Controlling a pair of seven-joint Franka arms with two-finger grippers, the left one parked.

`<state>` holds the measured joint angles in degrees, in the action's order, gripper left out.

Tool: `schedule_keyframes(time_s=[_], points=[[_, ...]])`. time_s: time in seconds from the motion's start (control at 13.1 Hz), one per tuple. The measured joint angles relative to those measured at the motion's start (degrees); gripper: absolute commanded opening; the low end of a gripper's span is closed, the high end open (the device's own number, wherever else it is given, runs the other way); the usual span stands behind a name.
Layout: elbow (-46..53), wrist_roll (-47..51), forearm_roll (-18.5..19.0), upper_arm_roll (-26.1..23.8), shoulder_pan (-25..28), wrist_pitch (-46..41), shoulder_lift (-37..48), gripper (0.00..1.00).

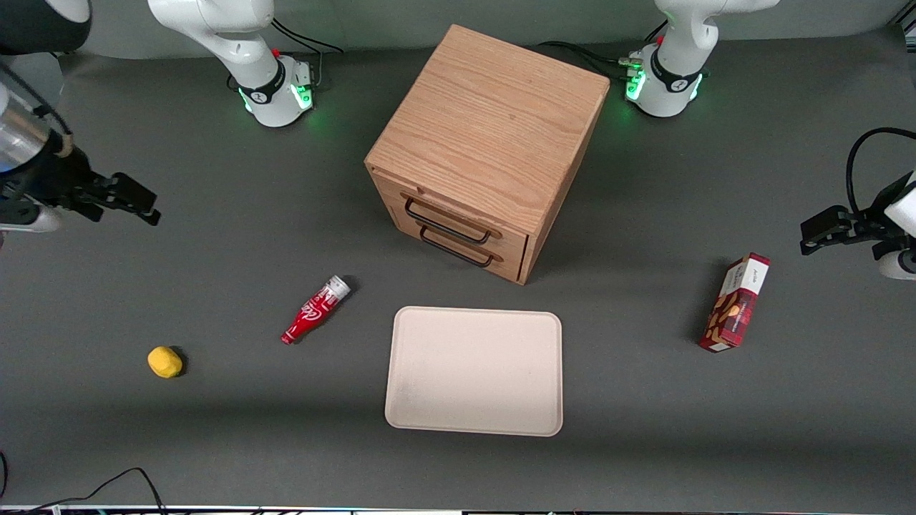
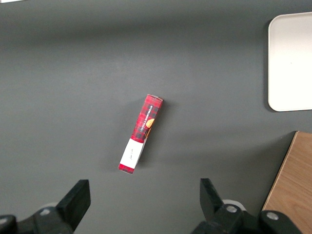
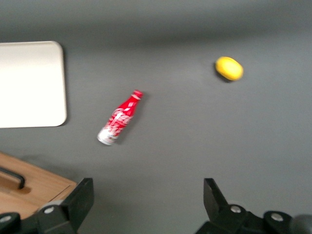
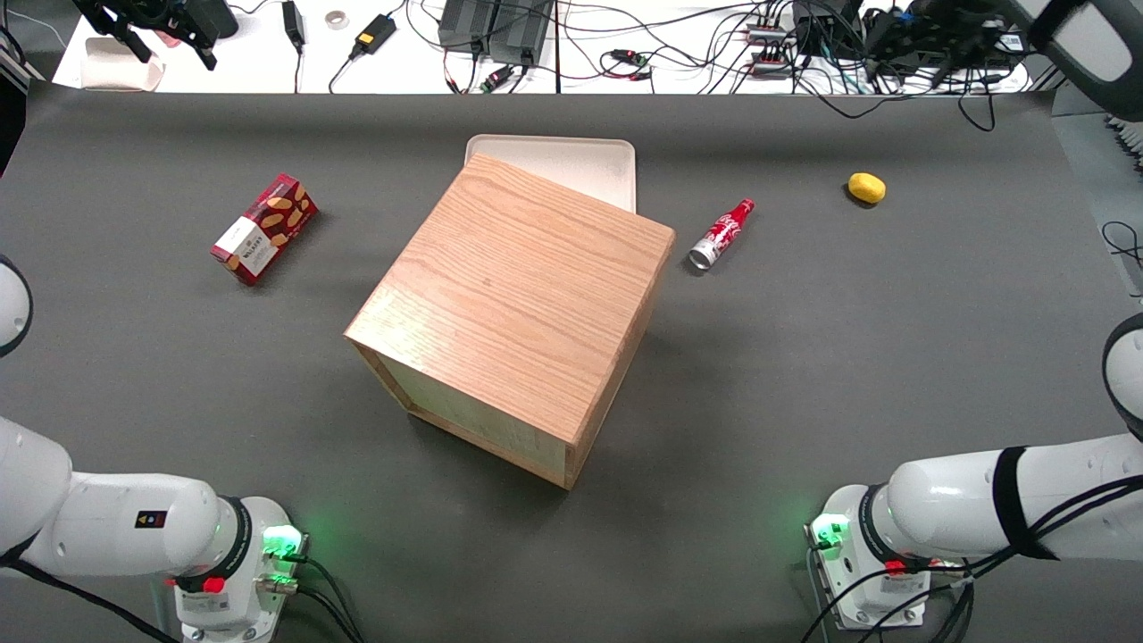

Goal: Open upper drawer

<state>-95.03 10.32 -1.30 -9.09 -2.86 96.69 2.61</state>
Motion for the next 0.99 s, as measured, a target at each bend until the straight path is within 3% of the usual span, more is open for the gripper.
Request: schedule_keyframes(time_s=[0.38, 0.84, 0.99], points=[[9.27, 0.24, -2.18, -13.23, 5.26, -0.13, -8.89, 1.0], [16.8, -3.84, -1.66, -18.91, 10.28, -0.12, -19.73, 1.0], [17.3, -11.46, -1.59, -21.7, 11.31, -0.08, -22.73, 1.0]])
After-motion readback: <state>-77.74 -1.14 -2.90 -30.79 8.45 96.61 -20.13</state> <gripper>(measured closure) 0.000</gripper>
